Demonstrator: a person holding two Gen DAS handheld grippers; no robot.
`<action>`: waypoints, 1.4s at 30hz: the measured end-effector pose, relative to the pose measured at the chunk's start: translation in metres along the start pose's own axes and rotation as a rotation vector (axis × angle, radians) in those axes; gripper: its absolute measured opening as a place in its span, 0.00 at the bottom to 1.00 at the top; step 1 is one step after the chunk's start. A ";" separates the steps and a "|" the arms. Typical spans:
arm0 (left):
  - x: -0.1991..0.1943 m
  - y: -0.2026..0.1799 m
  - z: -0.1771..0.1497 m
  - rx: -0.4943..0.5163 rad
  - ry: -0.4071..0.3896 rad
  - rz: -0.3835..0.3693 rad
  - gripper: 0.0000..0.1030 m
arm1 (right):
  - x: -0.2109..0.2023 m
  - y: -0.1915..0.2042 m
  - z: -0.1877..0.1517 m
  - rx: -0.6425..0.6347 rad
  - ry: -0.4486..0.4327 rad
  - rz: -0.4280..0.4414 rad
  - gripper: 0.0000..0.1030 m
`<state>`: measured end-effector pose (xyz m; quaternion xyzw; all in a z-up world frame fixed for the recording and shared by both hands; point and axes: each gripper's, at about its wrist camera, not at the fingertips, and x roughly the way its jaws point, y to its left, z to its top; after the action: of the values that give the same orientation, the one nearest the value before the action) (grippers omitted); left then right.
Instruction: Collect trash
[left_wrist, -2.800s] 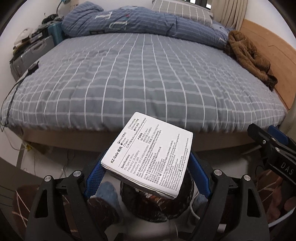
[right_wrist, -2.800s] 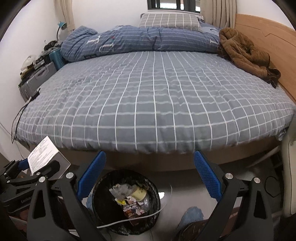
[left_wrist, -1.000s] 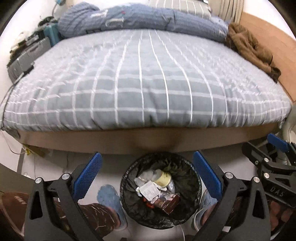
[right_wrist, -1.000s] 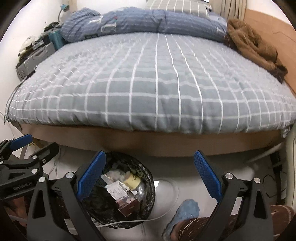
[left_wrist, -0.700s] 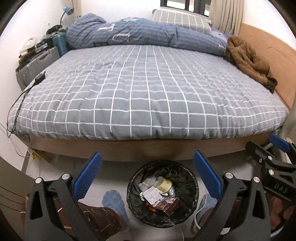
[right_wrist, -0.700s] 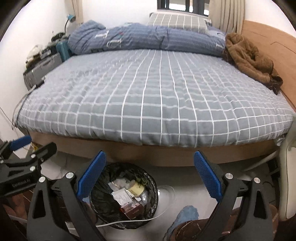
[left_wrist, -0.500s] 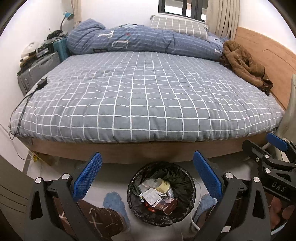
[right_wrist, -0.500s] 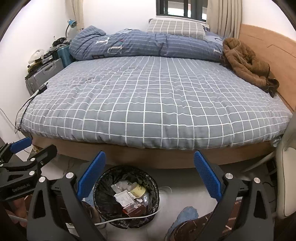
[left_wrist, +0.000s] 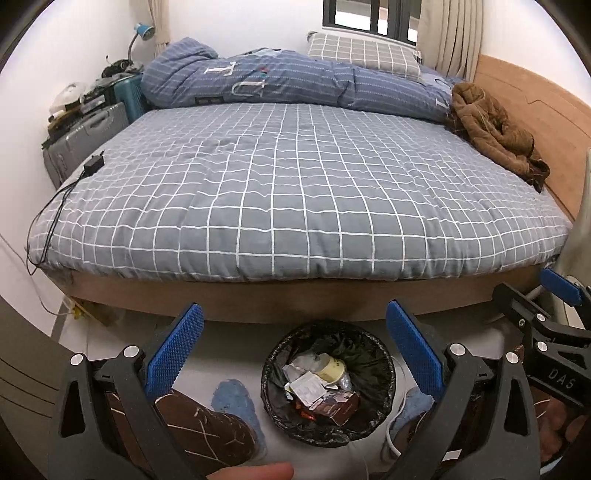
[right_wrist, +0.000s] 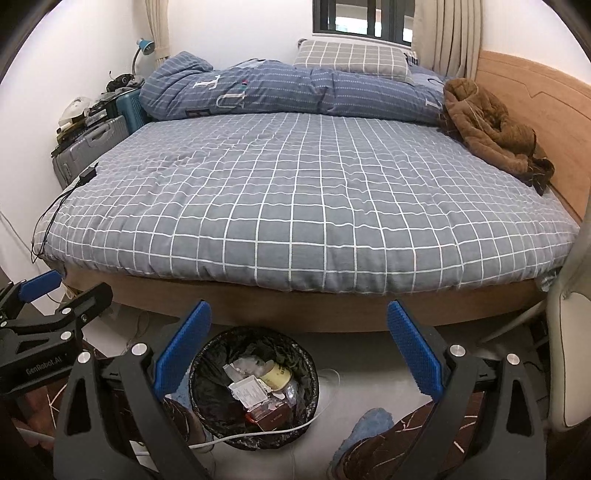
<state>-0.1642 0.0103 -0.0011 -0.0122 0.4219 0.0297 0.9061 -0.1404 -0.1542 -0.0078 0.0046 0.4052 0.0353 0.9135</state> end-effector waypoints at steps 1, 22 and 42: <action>0.000 0.000 0.000 0.000 0.000 -0.001 0.94 | 0.001 -0.001 0.000 0.001 0.001 -0.001 0.89; 0.003 -0.001 -0.003 0.006 0.008 -0.013 0.94 | 0.001 -0.004 -0.001 -0.004 0.002 -0.011 0.89; 0.005 0.001 -0.002 -0.003 0.018 -0.023 0.94 | 0.003 -0.004 -0.001 -0.004 0.004 -0.011 0.89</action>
<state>-0.1627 0.0116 -0.0067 -0.0184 0.4299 0.0198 0.9024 -0.1391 -0.1582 -0.0113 0.0003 0.4072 0.0311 0.9128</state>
